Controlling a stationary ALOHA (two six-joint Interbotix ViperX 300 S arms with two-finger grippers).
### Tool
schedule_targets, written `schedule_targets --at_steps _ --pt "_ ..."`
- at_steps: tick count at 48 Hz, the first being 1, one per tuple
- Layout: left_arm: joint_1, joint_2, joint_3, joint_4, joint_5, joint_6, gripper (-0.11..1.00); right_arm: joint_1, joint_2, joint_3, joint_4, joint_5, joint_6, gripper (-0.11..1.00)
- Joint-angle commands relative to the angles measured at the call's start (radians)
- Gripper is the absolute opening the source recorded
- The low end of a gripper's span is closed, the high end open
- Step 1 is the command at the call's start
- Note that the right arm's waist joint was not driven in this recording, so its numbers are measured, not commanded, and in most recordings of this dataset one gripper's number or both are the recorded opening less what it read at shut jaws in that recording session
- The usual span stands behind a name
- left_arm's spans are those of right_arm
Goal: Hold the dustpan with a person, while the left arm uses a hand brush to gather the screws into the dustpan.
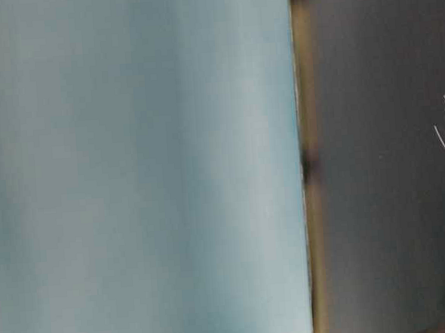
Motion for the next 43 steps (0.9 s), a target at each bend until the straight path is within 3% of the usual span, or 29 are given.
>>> schedule_targets --at_steps 1,11,26,30,39,43 --pt "-0.009 0.026 -0.023 0.003 0.002 -0.002 0.89 0.0 0.005 -0.008 0.002 -0.003 0.009 0.01" --pt "-0.012 0.048 -0.037 0.005 0.015 0.0 0.89 0.0 0.002 -0.006 0.002 -0.003 0.009 0.01" --pt "-0.014 0.051 -0.063 0.003 0.158 0.002 0.83 0.002 0.002 0.002 0.002 -0.008 0.009 0.01" --pt "-0.012 0.052 -0.072 0.003 0.189 0.002 0.75 0.0 0.002 0.002 0.002 -0.006 0.009 0.01" --pt "-0.012 0.046 -0.075 0.005 0.245 0.021 0.33 0.0 -0.003 0.005 0.002 -0.008 0.009 0.01" --pt "-0.014 0.043 -0.075 0.005 0.256 0.038 0.31 0.0 -0.006 0.005 0.002 -0.008 0.009 0.01"
